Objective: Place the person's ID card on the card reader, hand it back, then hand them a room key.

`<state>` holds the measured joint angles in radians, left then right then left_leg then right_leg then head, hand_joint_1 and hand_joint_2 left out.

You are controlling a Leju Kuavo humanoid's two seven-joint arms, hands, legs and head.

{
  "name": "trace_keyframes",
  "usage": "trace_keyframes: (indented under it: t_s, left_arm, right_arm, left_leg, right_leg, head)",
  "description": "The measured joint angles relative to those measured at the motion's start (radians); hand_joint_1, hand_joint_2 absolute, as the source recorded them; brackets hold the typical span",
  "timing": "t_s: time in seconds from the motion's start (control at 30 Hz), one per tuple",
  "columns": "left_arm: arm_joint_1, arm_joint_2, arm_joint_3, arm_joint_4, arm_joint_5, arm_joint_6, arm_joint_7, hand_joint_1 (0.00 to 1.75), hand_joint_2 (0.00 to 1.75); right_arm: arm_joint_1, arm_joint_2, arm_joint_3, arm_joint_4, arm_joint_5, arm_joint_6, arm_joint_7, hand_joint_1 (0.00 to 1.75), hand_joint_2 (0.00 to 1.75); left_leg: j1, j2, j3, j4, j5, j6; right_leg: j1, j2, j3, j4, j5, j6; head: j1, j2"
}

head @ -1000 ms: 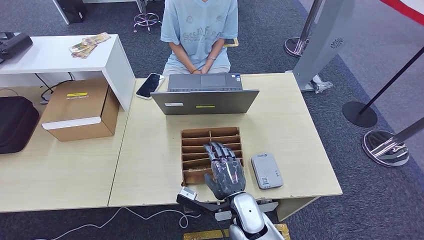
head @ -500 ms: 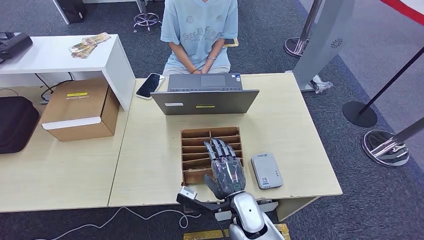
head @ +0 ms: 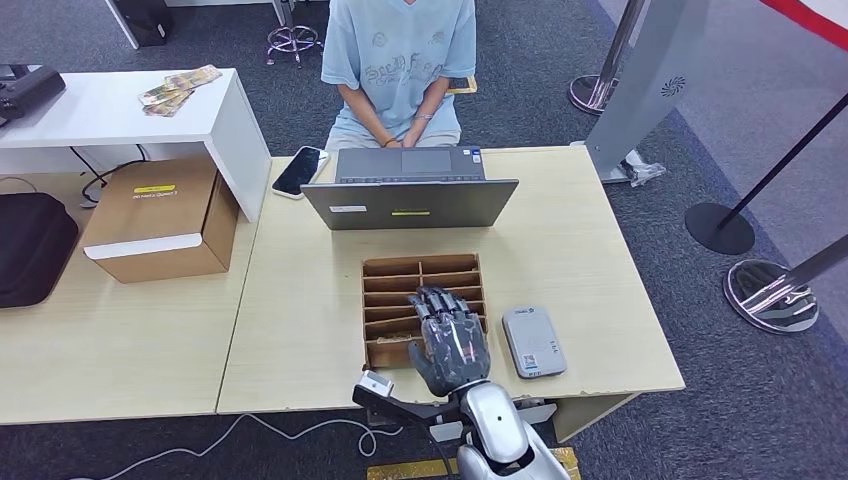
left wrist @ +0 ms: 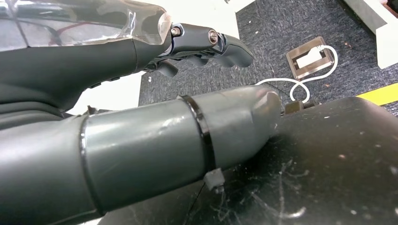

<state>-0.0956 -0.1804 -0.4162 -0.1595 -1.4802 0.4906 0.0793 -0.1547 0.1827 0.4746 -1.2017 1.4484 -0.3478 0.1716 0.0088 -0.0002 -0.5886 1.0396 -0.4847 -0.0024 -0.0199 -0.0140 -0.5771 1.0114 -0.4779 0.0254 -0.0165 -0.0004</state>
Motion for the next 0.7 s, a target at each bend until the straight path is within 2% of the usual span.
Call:
trace_keyframes:
  t_s: [0.2, 0.7]
  left_arm:
    - [0.0, 0.0, 0.0, 0.0, 0.0, 0.0, 0.0, 0.0, 0.0]
    - [0.0, 0.0, 0.0, 0.0, 0.0, 0.0, 0.0, 0.0, 0.0]
  right_arm:
    - [-0.003, 0.0, 0.009, 0.007, -0.003, 0.001, -0.004, 0.67, 1.75]
    - [-0.015, 0.0, 0.022, 0.036, -0.006, 0.005, -0.008, 0.62, 1.75]
  left_leg:
    - [0.0, 0.0, 0.0, 0.0, 0.0, 0.0]
    - [0.0, 0.0, 0.0, 0.0, 0.0, 0.0]
  right_leg:
    - [0.0, 0.0, 0.0, 0.0, 0.0, 0.0]
    - [0.0, 0.0, 0.0, 0.0, 0.0, 0.0]
  head:
    - [0.0, 0.0]
    - [0.0, 0.0]
